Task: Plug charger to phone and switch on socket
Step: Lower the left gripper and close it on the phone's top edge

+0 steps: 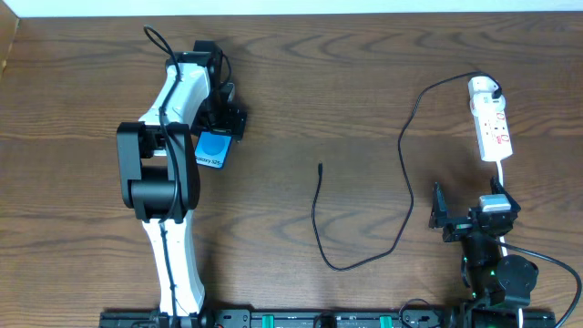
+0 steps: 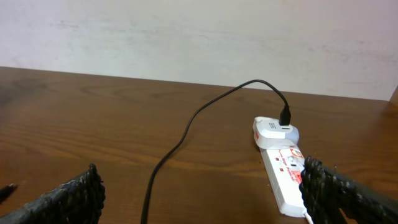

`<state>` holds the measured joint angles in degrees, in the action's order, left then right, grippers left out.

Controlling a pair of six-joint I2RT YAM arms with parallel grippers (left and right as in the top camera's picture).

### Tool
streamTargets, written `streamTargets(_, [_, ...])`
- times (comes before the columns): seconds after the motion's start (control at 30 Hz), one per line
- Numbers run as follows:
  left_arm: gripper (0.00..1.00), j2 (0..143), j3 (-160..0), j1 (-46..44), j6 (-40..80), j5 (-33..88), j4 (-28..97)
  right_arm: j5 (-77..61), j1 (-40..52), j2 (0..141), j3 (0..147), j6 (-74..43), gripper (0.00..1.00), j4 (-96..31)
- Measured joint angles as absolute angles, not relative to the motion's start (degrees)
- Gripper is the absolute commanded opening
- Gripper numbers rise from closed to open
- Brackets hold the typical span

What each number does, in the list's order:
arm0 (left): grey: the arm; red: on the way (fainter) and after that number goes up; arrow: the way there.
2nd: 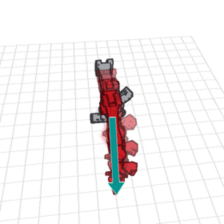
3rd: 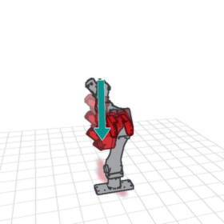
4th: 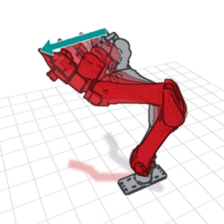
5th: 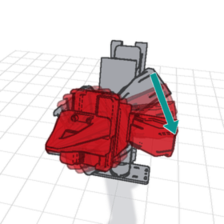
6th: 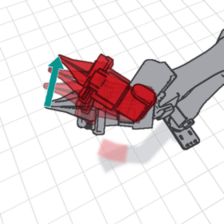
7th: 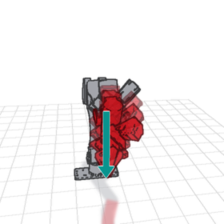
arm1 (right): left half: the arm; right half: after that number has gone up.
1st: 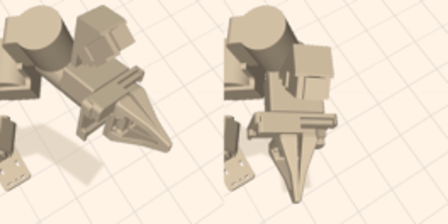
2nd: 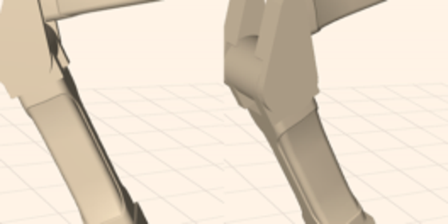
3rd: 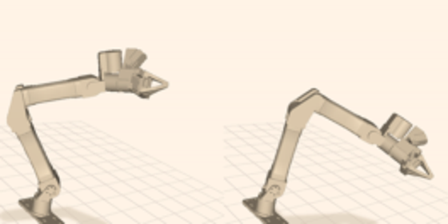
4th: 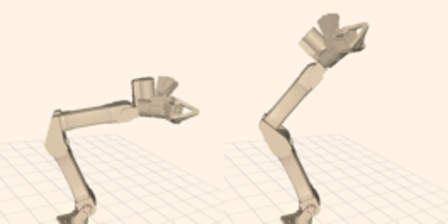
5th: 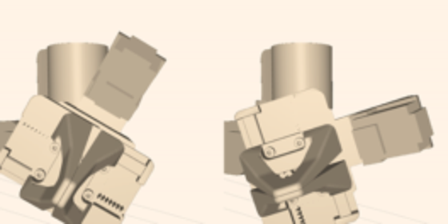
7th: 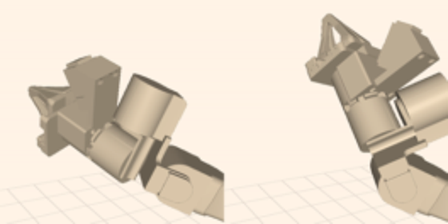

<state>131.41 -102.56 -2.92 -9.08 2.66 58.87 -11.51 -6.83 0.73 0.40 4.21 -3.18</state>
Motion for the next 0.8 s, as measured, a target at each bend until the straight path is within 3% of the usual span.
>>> streamTargets(0.8, [0.98, 131.5, -102.6, -2.7, -9.1, 3.7, 59.0, -11.5, -6.8, 0.7, 0.4, 4.2, 0.99, -3.2])
